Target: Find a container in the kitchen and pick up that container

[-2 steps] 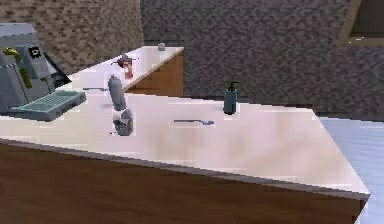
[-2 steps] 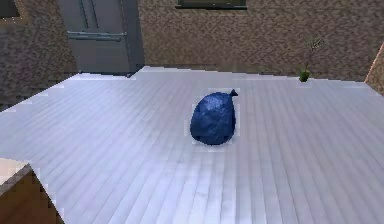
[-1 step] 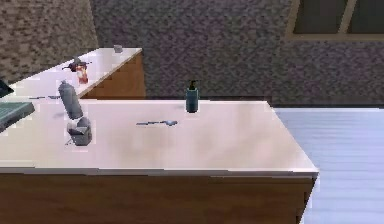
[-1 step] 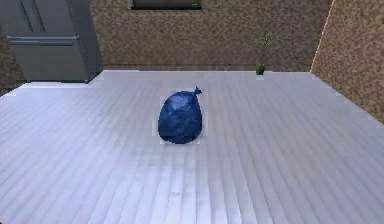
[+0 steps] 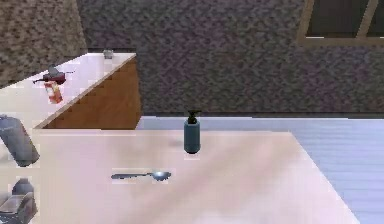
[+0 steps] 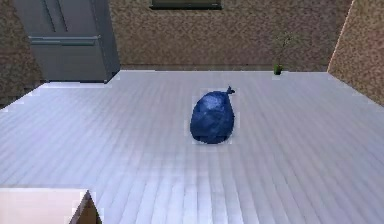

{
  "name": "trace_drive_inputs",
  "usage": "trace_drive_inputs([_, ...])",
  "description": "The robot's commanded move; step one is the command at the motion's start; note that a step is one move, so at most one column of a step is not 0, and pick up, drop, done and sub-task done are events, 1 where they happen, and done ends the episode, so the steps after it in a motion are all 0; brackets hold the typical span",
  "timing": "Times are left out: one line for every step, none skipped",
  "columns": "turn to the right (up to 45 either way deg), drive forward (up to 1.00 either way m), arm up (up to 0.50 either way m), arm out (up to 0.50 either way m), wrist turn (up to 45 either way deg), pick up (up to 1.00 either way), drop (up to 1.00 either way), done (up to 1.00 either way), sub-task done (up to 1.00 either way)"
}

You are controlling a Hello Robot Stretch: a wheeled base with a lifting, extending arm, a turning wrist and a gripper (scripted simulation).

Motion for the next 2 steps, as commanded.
trace_drive_inputs([-45.0, 0.00, 0.00, 0.00, 0.0, 0.00, 0.00, 0.00, 0.00])
trace_drive_inputs([-45.0, 0.00, 0.00, 0.00, 0.0, 0.00, 0.00, 0.00, 0.00])
